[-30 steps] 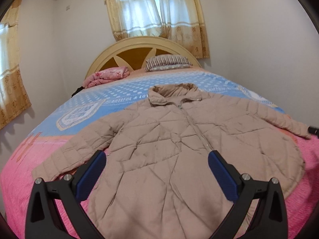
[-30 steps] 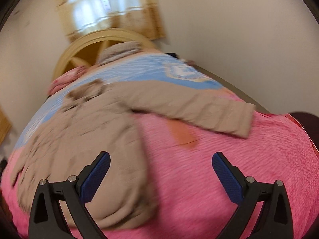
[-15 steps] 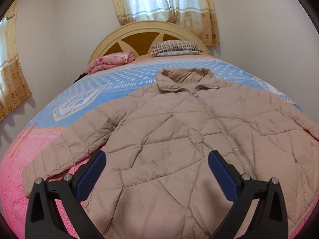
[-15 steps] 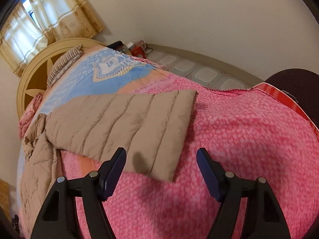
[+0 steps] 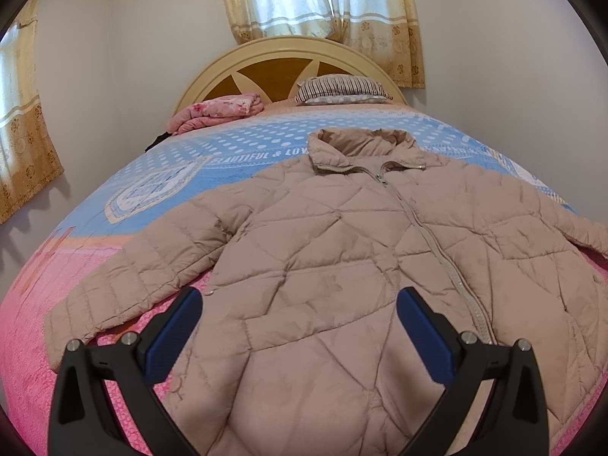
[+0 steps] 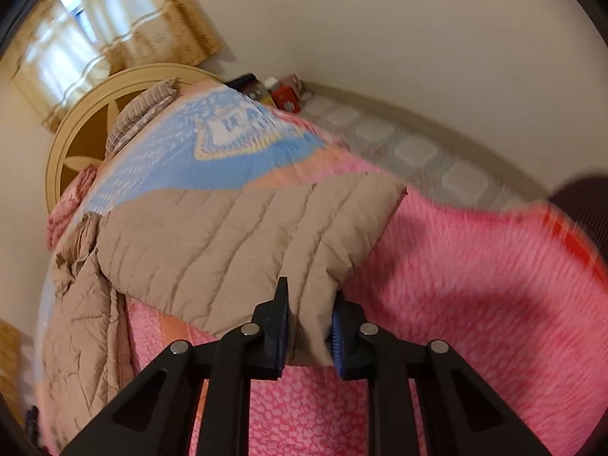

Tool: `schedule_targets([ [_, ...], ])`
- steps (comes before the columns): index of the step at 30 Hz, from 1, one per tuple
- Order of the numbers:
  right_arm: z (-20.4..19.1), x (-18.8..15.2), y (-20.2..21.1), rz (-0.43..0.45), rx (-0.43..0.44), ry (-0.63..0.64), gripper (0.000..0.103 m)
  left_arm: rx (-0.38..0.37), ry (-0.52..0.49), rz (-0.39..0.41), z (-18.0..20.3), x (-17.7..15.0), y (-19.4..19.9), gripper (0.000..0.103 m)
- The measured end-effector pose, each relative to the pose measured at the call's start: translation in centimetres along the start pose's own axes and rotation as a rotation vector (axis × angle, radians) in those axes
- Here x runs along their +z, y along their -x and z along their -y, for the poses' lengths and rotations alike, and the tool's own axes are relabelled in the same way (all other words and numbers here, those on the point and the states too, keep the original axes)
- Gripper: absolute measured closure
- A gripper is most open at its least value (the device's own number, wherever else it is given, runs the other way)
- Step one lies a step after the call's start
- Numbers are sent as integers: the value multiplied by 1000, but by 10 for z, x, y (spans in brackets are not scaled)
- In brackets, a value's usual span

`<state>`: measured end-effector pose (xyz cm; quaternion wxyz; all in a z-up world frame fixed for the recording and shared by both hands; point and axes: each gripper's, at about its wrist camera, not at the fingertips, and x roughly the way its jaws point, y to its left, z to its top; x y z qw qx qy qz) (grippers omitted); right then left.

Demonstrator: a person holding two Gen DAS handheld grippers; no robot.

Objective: Fold large clothes
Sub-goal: 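Lift the sleeve with the right tool and fold it across the jacket body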

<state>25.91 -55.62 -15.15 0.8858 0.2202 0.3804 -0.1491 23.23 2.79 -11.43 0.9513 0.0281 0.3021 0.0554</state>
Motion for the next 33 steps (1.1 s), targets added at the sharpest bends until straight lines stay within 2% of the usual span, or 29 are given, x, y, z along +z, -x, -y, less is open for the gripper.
schedule_targets([
  [9, -57, 47, 50, 146, -25, 180, 87, 0, 23, 25, -12, 6, 9, 0],
  [17, -133, 63, 93, 292, -18, 375, 88, 1, 44, 33, -23, 6, 12, 0],
  [24, -202, 59, 122, 379, 39, 534, 90, 4, 47, 27, -27, 4, 11, 0],
  [33, -294, 27, 143, 444, 110, 762, 92, 15, 65, 30, -41, 2, 10, 0],
])
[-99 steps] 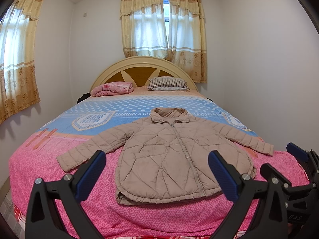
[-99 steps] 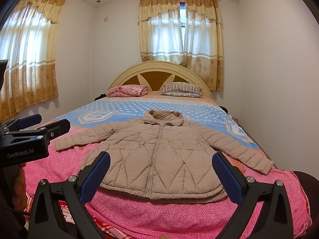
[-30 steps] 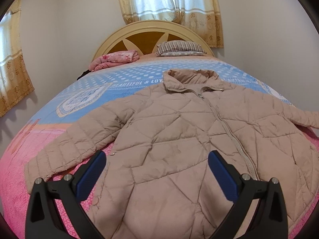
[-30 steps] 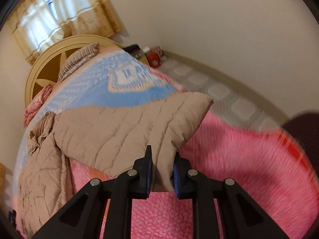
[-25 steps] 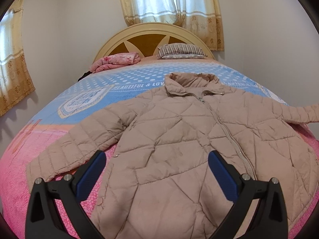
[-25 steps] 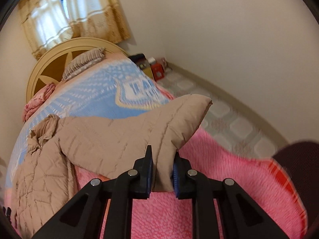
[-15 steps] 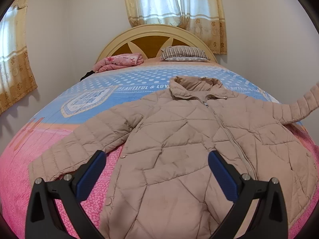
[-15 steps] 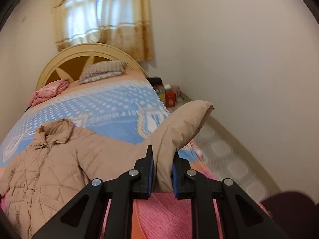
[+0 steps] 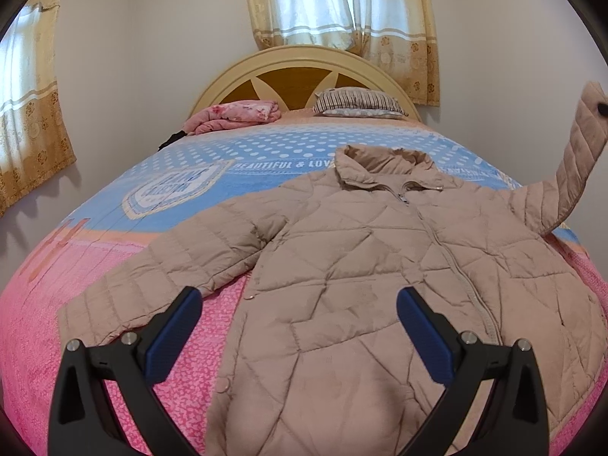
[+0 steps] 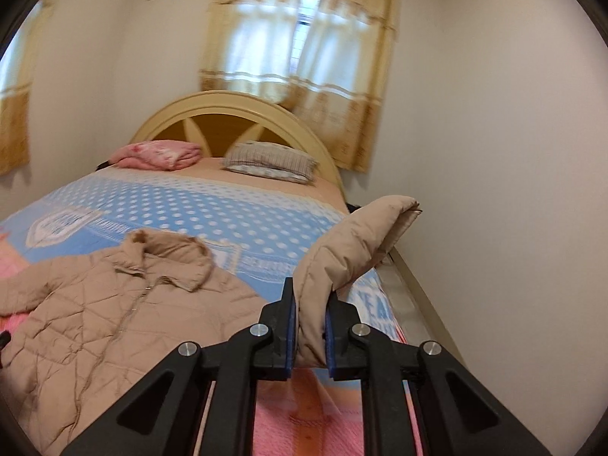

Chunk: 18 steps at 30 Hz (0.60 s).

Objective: Fold large clothes
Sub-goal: 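Lift the sleeve with the right tool and fold it across the jacket body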

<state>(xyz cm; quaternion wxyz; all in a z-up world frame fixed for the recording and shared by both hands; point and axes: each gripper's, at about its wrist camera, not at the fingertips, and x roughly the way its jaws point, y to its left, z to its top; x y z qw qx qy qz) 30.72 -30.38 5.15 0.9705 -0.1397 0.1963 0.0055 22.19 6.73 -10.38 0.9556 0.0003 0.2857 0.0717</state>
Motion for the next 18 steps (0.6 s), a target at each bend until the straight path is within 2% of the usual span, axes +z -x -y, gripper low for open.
schedule_targets([
  [9, -91, 24, 1, 63, 121, 185, 93, 19, 26, -4, -19, -3, -2, 0],
  [18, -173, 5, -11, 66, 216, 351, 93, 36, 49, -17, -38, -8, -7, 0],
])
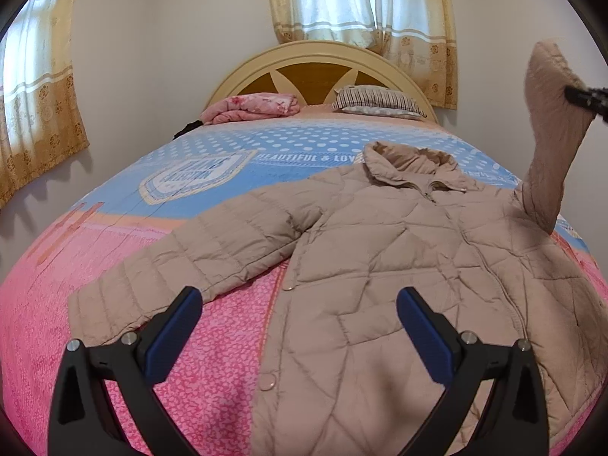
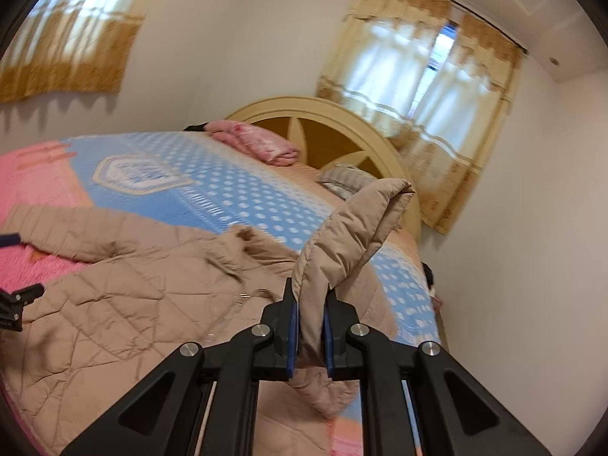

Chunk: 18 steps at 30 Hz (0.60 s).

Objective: Fold large clothes
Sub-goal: 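Lift the sleeve with the right tool and fold it across the jacket body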

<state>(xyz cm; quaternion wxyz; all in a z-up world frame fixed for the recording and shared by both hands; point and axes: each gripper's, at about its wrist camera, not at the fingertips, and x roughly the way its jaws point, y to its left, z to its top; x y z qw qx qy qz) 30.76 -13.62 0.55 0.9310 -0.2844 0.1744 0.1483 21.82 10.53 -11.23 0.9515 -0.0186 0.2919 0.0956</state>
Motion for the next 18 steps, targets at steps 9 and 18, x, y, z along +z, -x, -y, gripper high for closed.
schedule_targets([
  [9, -72, -23, -43, -34, 118, 25, 94, 33, 20, 1, -18, 5, -4, 0],
  [18, -139, -76, -107, -207, 263, -84, 94, 55, -15, -8, -14, 18, -5, 0],
])
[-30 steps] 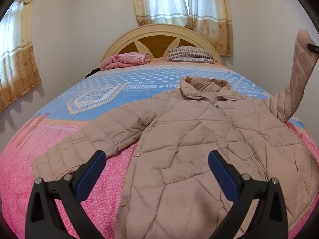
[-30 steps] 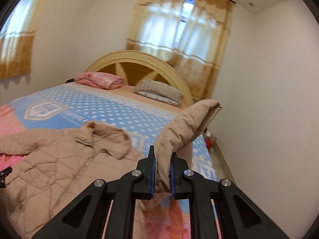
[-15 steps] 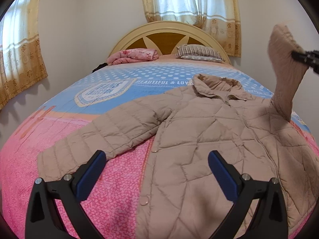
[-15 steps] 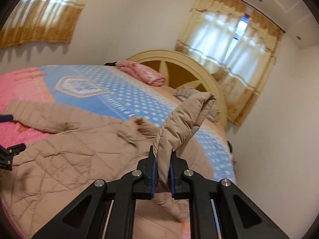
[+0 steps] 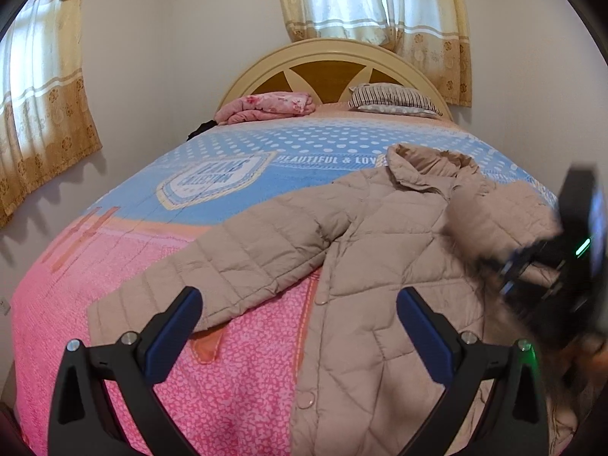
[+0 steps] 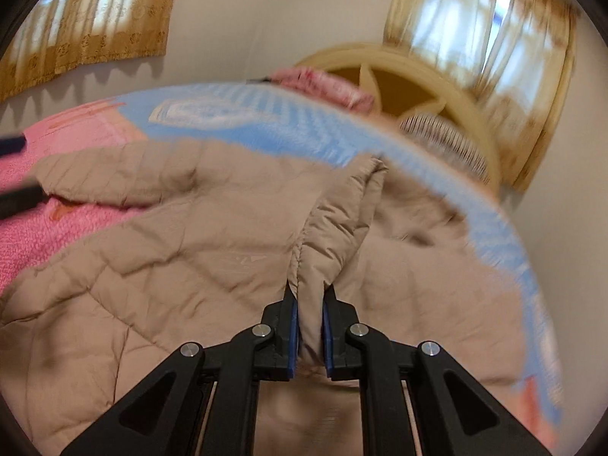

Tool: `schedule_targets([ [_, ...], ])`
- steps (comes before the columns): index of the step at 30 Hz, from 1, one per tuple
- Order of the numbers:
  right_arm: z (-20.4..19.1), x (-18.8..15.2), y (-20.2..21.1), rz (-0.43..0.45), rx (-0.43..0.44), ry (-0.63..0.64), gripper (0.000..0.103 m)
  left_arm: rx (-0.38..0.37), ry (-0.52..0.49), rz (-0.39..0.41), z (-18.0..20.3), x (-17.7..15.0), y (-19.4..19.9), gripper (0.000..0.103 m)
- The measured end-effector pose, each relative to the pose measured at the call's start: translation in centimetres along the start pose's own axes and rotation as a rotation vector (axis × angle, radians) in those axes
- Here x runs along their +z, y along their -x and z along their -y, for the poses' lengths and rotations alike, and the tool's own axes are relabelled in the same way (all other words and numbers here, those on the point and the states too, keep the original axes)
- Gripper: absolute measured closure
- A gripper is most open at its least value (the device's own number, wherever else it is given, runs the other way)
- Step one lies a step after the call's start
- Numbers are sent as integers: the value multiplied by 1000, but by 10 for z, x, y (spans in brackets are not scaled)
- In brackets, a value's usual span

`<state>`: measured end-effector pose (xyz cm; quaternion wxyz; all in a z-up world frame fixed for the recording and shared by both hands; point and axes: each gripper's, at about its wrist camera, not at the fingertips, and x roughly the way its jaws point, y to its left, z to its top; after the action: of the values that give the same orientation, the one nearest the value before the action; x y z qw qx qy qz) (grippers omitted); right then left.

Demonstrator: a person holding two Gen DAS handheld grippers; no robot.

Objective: Fold large clothes

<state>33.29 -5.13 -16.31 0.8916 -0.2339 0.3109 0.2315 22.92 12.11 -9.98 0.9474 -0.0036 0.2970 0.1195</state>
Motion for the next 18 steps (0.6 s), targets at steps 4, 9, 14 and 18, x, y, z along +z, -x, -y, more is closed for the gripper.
schedule_targets([
  [4, 0, -7, -8, -51, 69, -32, 82, -2, -11, 9, 4, 11, 3, 0],
  [9, 20, -5, 43, 50, 280, -119, 25, -5, -10, 14, 10, 21, 1, 0],
  [14, 54, -7, 65, 90, 173, -206, 32, -37, 12, 9, 28, 29, -6, 0],
  [18, 70, -18, 16, -92, 30, -261, 75, -74, 13, 4, 56, 39, -13, 0],
])
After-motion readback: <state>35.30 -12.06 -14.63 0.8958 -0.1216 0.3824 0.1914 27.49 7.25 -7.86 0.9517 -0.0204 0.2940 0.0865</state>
